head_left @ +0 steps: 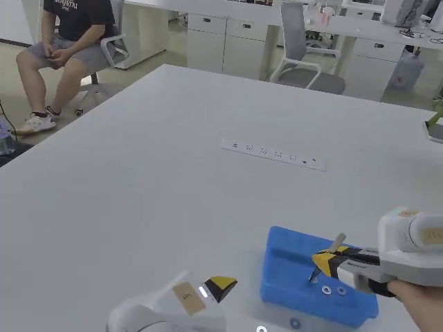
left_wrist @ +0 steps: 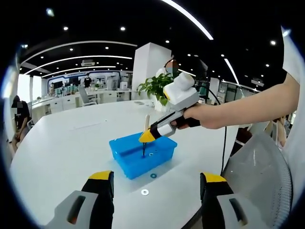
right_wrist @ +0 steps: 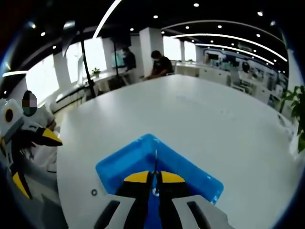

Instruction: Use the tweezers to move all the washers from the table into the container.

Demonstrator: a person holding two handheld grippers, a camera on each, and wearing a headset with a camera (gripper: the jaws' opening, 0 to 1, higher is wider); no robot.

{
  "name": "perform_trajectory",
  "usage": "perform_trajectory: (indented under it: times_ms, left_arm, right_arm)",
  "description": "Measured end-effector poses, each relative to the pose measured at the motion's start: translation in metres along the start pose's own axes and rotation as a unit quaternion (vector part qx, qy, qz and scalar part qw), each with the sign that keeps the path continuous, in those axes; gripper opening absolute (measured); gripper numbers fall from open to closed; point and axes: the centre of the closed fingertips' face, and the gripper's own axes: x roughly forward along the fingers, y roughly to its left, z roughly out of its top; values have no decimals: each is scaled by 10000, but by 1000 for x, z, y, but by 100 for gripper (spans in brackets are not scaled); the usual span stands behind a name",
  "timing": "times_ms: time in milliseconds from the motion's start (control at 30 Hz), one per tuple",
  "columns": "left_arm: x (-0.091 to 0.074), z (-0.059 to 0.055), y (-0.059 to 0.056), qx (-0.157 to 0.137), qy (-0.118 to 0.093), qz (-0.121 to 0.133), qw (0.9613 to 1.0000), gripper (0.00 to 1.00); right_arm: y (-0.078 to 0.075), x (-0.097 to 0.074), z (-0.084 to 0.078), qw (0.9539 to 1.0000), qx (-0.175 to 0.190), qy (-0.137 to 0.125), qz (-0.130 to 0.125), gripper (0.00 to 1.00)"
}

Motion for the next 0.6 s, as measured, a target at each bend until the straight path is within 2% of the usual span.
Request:
perform_trajectory:
  times_ms: [133, 200, 600]
  left_arm:
    - [0, 0, 0, 4, 13, 0, 10000, 74]
    - [0, -1, 0, 5, 19, 3, 10000, 74]
    - [1, -1, 0, 26, 35, -24, 10000, 74]
  right_arm:
    - [3, 2, -10, 9998, -75, 173, -21, 4]
    - [3, 4, -5, 10000, 10, 11, -11, 4]
    - [-1, 4, -7, 10000, -53, 57, -22, 4]
